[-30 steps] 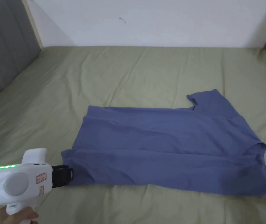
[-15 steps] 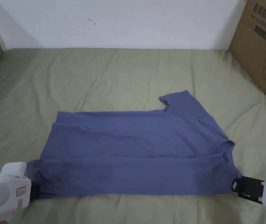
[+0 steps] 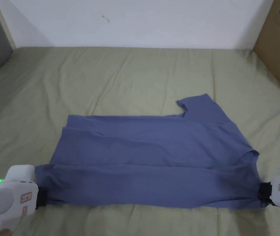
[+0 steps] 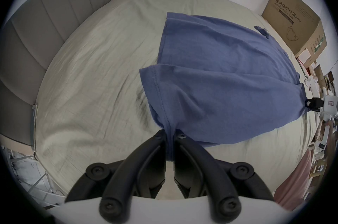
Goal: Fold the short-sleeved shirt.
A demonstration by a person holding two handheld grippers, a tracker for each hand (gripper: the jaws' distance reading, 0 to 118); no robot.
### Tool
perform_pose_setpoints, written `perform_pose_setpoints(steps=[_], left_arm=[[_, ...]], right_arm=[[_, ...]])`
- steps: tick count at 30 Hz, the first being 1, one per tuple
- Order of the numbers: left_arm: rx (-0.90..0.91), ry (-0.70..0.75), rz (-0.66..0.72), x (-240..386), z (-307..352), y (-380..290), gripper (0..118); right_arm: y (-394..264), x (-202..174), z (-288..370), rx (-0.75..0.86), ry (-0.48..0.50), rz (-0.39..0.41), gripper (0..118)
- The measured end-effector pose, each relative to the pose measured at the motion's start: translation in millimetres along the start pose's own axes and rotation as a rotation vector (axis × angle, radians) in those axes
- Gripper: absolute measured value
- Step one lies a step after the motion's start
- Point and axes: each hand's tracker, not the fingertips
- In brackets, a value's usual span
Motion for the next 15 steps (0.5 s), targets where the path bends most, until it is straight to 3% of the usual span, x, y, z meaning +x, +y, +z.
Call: perform_pose_setpoints(steps=[6, 12, 15], left_arm=[[0.04, -0.022, 0.001, -7.6, 28.5, 2.7, 5], [0.057, -0.009, -0.02, -9.4, 57.9, -20.6, 5], [0.025, -0.009, -0.035, -14.1, 65.5, -49.8, 5]], right_arm=[[1.2, 11.6, 26.4, 0.06, 0.052, -0.094, 5], [-21.4, 19.7, 65.9, 0.078, 0.056, -0.048, 5], [-51.6, 33.4, 73.9, 0.053, 0.058, -0.074, 5]])
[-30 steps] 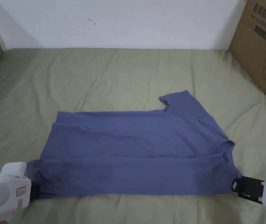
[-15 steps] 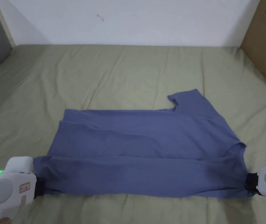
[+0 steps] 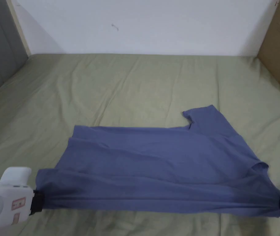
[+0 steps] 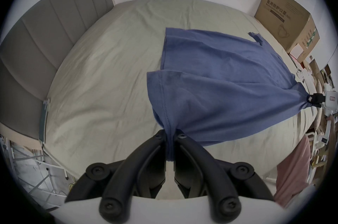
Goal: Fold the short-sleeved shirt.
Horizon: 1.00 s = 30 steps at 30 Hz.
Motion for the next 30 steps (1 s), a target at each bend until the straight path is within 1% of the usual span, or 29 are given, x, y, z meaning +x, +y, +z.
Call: perform_pose_setpoints(steps=[2, 5, 7, 8, 9, 10, 11, 12, 13, 14, 15, 16, 17, 18, 20, 21, 22, 23, 24, 26, 27, 29, 30], left_arm=[[-0.058, 0.003, -0.009, -1.3, -3.0, -22.1, 5], [-0.128, 0.021, -0.031, -2.2, -15.5, -52.3, 5], [-0.11, 0.013, -0.003, -5.2, -25.2, -62.3, 8], [-0.1, 0.005, 0.007, -6.9, -26.8, -63.1, 18], [-0.092, 0.013, 0.025, -7.6, -26.5, -60.7, 48], [-0.104, 0.04, 0.043, -9.1, -25.6, -58.3, 73], [-0.112, 0.055, 0.046, -9.8, -22.2, -55.2, 92], [-0.089, 0.047, 0.057, -13.3, -17.1, -53.2, 99], [-0.052, 0.029, 0.077, -15.8, -11.2, -49.6, 96], [-0.025, 0.02, 0.098, -17.2, -3.4, -43.7, 97], [0.008, 0.001, 0.123, -14.8, 7.2, -36.3, 94], [0.039, -0.025, 0.139, -15.2, 12.3, -29.2, 84], [0.067, -0.05, 0.143, -15.2, 15.3, -22.4, 64], [0.097, -0.069, 0.155, -14.3, 17.0, -15.4, 55], [0.102, -0.066, 0.148, -7.7, 12.5, -3.2, 33], [0.105, -0.043, 0.135, -4.0, 4.5, 1.0, 0], [0.097, -0.032, 0.123, 0.1, -0.4, 2.8, 0], [0.076, -0.017, 0.114, 11.0, 0.1, 4.7, 0], [0.079, -0.028, 0.119, 14.6, -3.2, 5.0, 0], [0.081, -0.058, 0.149, 17.3, -6.5, 7.9, 0], [0.081, -0.068, 0.151, 20.3, -7.7, 13.0, 0], [0.092, -0.062, 0.14, 26.5, -8.0, 23.4, 0], [0.095, -0.059, 0.127, 29.5, -9.1, 30.7, 0]], right_arm=[[-22.1, 8.1, 2.2, -0.03, -0.007, -0.007, 5], [-55.9, 14.1, -0.4, -0.089, -0.037, 0.034, 5], [-68.3, 15.3, -5.8, -0.103, -0.035, 0.041, 5], [-70.4, 16.3, -7.7, -0.096, -0.028, 0.035, 8], [-68.8, 15.3, -7.9, -0.089, -0.029, 0.018, 22], [-65.4, 13.2, -5.8, -0.086, -0.042, 0.003, 42], [-62.1, 11.6, -3.1, -0.075, -0.054, 0.004, 58], [-57.1, 9.8, 0.6, -0.059, -0.063, 0.012, 60], [-51.2, 7.4, 5.6, -0.035, -0.064, 0.017, 60], [-43.2, 4.5, 11.8, 0.0, -0.042, 0.027, 60], [-33.2, 0.7, 17.4, 0.023, -0.021, 0.031, 60], [-25.2, -2.8, 20.4, 0.037, -0.012, 0.028, 58], [-17.2, -7.0, 23.0, 0.058, 0.005, 0.029, 49], [-9.3, -11.4, 24.9, 0.081, 0.023, 0.038, 44], [1.1, -22.8, 21.3, 0.099, 0.006, 0.07, 28], [3.7, -26.6, 17.5, 0.105, 0.0, 0.077, 0], [6.0, -27.0, 13.4, 0.096, 0.024, 0.073, 0], [5.8, -28.1, 9.2, 0.053, 0.086, 0.071, 0], [3.1, -30.4, 4.0, 0.061, 0.076, 0.062, 0], [0.7, -38.8, -8.1, 0.031, 0.019, 0.121, 0], [2.9, -39.8, -12.7, 0.042, 0.021, 0.105, 0], [16.5, -41.3, -22.7, 0.014, 0.081, 0.076, 0], [26.7, -43.2, -27.8, 0.031, 0.075, 0.065, 0]])
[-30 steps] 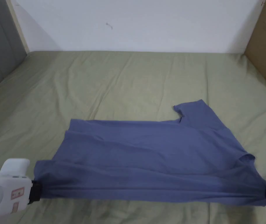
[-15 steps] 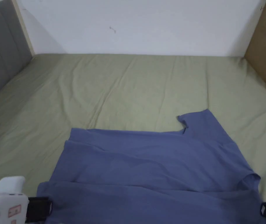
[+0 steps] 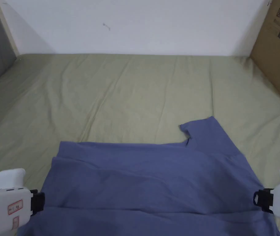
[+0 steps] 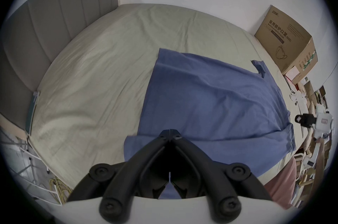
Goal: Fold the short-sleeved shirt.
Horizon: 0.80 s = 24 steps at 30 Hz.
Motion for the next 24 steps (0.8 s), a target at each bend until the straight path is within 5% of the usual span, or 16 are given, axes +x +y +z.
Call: perform_pose_setpoints(steps=[4, 5, 6, 7, 8, 15, 18, 20, 21, 23, 24], left_arm=[[-0.002, 0.001, -0.029, 7.1, -14.2, 27.7, 0], [-0.003, 0.005, -0.033, 6.7, -18.4, 33.4, 0], [-0.001, 0.011, -0.044, 7.0, -22.4, 38.7, 0], [0.0, 0.018, -0.044, 7.3, -25.7, 42.7, 0], [-0.005, 0.026, -0.036, 7.1, -29.4, 46.8, 0], [-0.049, 0.041, -0.019, -4.5, -55.2, 56.8, 0], [-0.068, 0.044, -0.024, -10.6, -62.3, 58.7, 0], [-0.073, 0.053, -0.017, -12.7, -64.6, 61.1, 0], [-0.072, 0.056, -0.016, -15.0, -65.5, 61.1, 0], [-0.072, 0.055, -0.008, -17.7, -67.7, 62.8, 0], [-0.073, 0.055, -0.007, -17.6, -68.6, 63.8, 0]], right_arm=[[59.7, -10.5, -25.3, 0.052, 0.004, 0.057, 0], [61.0, -10.6, -26.8, 0.056, 0.014, 0.073, 14], [80.9, -11.8, -40.0, 0.047, 0.013, 0.09, 59], [93.5, -12.4, -49.2, 0.034, -0.011, 0.093, 87], [124.3, -19.0, -78.1, 0.0, -0.024, 0.124, 91], [164.1, -22.4, -164.6, -0.11, -0.081, 0.158, 91], [162.5, -24.7, -184.4, -0.153, -0.132, 0.233, 72], [164.0, -27.1, -179.9, -0.141, -0.118, 0.2, 66], [165.1, -29.7, -175.1, -0.13, -0.103, 0.208, 59], [168.3, -32.2, -173.5, -0.119, -0.079, 0.221, 10], [168.7, -35.9, -173.5, -0.12, -0.08, 0.217, 1]])
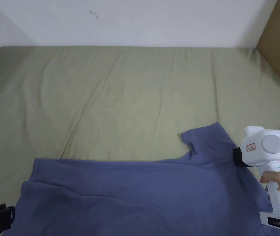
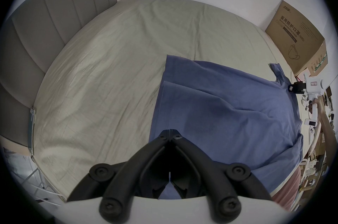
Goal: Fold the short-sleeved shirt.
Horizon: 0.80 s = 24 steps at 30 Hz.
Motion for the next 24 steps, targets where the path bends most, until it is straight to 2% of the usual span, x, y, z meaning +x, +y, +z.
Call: perform_pose_setpoints(steps=[3, 11, 12, 14, 15, 16, 18, 22, 24], left_arm=[[0.002, 0.001, 0.001, -1.1, -0.3, 0.5, 0], [0.048, -0.062, 0.011, -1.5, -17.8, 50.4, 0], [0.05, -0.08, 0.007, -0.9, -25.6, 62.8, 10], [0.033, -0.076, 0.006, 1.7, -43.6, 84.9, 57], [0.026, -0.071, 0.005, 2.9, -56.0, 96.3, 76], [0.023, -0.068, 0.006, 2.8, -68.7, 106.7, 81], [-0.029, -0.043, 0.048, 5.6, -89.4, 121.6, 81], [-0.095, -0.037, -0.036, 18.1, -125.2, 134.9, 80], [-0.137, -0.02, -0.025, 24.1, -141.4, 132.3, 76]], right_arm=[[-1.0, -5.4, -2.0, 0.005, -0.038, 0.049, 1], [2.2, -1.7, 10.7, 0.027, -0.022, 0.044, 1], [2.4, -1.8, 10.7, 0.027, -0.023, 0.048, 1], [2.6, -1.6, 10.3, 0.026, -0.027, 0.05, 1], [2.0, -3.1, 10.7, 0.027, -0.025, 0.05, 1], [1.6, -3.1, 10.3, 0.027, -0.026, 0.049, 1], [1.2, -2.3, 9.0, 0.021, -0.027, 0.049, 1], [2.1, -0.9, 6.1, 0.014, -0.026, 0.048, 1], [2.2, -1.1, 4.3, 0.011, -0.025, 0.04, 1]])
